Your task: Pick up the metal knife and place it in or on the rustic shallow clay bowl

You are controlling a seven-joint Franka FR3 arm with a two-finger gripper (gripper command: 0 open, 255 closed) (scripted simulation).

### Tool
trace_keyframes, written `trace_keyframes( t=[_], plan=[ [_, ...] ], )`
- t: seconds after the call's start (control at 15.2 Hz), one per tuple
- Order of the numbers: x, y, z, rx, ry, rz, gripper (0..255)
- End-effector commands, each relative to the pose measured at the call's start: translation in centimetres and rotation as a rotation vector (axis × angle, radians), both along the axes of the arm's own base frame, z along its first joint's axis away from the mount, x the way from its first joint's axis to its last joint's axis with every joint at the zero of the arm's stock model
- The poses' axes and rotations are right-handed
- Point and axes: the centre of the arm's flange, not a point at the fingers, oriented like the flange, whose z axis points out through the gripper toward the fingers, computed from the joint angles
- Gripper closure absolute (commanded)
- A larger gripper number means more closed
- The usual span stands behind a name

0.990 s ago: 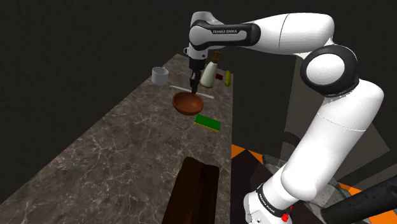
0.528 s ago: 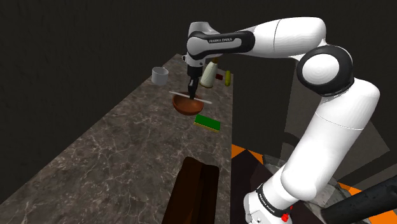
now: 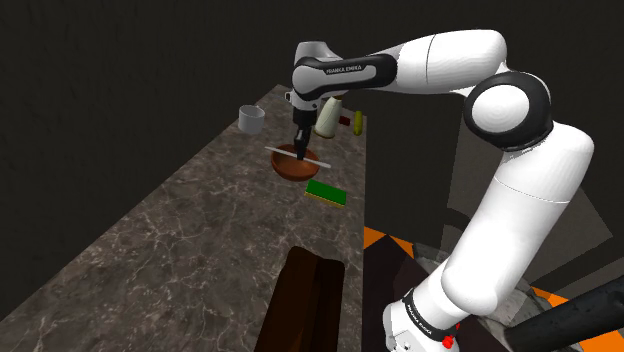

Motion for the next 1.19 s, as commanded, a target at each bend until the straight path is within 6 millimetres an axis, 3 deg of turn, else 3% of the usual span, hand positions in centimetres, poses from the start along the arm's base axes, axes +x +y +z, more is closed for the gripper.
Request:
trace_keyframes(
  t=[0.0,0.07,0.4,0.66,1.12],
  plan=[
    [0.0,0.0,-0.1,0.0,0.001,0.0,255],
    [0.0,0.0,-0.1,0.0,0.001,0.0,0],
    [0.0,0.0,-0.1,0.0,0.001,0.0,0],
    [1.0,0.3,4.8,0.0,0.001,0.0,0],
    [1.0,0.3,4.8,0.0,0.001,0.0,0]
  ],
)
